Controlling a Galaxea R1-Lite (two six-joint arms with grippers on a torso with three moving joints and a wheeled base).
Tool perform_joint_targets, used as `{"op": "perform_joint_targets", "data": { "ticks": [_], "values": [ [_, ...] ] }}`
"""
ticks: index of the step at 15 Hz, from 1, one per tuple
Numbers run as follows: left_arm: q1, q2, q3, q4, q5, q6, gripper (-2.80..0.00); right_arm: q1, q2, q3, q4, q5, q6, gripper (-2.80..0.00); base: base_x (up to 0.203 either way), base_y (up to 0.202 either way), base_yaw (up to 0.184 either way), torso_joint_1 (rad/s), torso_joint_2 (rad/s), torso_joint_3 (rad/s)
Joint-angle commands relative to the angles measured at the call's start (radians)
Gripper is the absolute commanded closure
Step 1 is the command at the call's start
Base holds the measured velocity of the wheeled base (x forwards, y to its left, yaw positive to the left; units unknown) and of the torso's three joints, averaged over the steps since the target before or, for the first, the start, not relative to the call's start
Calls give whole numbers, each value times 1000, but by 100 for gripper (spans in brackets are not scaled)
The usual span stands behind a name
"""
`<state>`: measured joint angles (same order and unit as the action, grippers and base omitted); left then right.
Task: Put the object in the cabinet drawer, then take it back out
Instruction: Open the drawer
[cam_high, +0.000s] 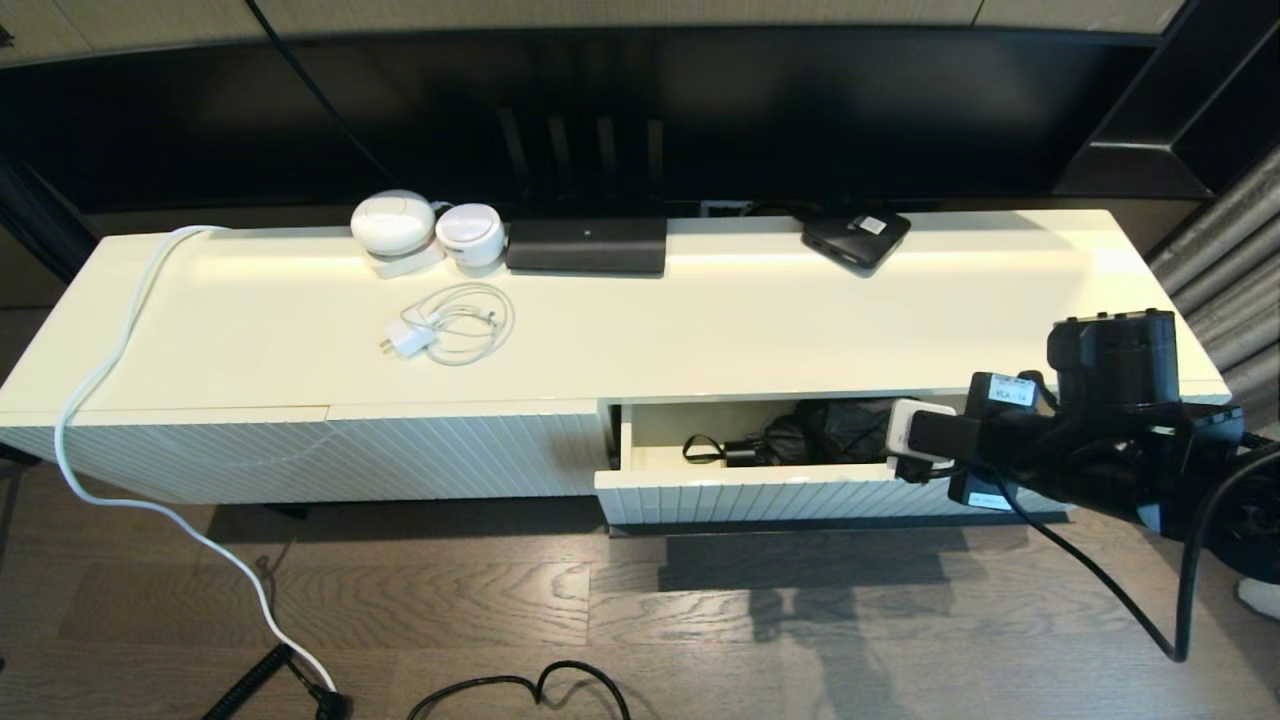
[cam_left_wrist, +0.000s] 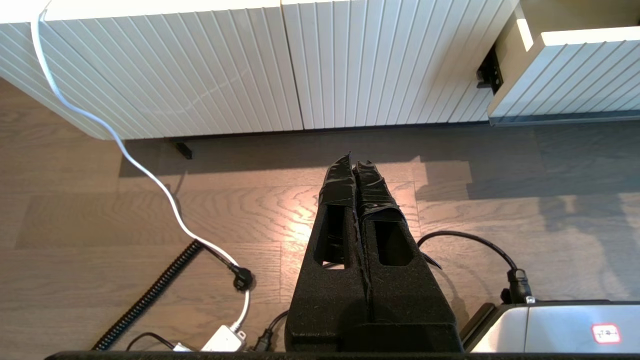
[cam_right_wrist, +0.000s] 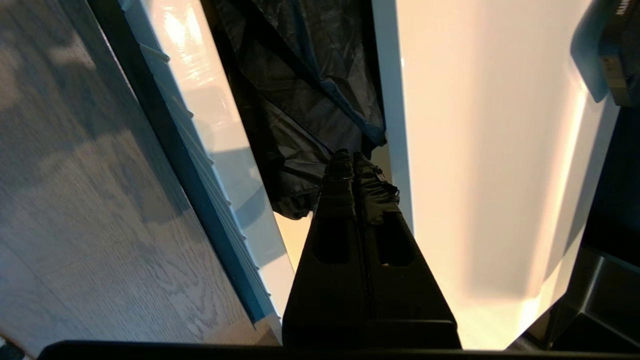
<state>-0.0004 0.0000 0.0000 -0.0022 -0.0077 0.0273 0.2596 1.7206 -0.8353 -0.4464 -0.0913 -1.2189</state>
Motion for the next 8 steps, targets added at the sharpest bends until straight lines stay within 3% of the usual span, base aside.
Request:
{"op": "perform_joint_targets", "data": {
  "ticks": [1,8],
  "values": [
    [0,2,2,-1,0,0,0,0,33,-4,-4,-1,-7,0,0,0,0,0,0,0],
    [-1,2,2,-1,0,0,0,3,98,-21,-32,-29,-4,0,0,0,0,0,0,0]
  ]
}}
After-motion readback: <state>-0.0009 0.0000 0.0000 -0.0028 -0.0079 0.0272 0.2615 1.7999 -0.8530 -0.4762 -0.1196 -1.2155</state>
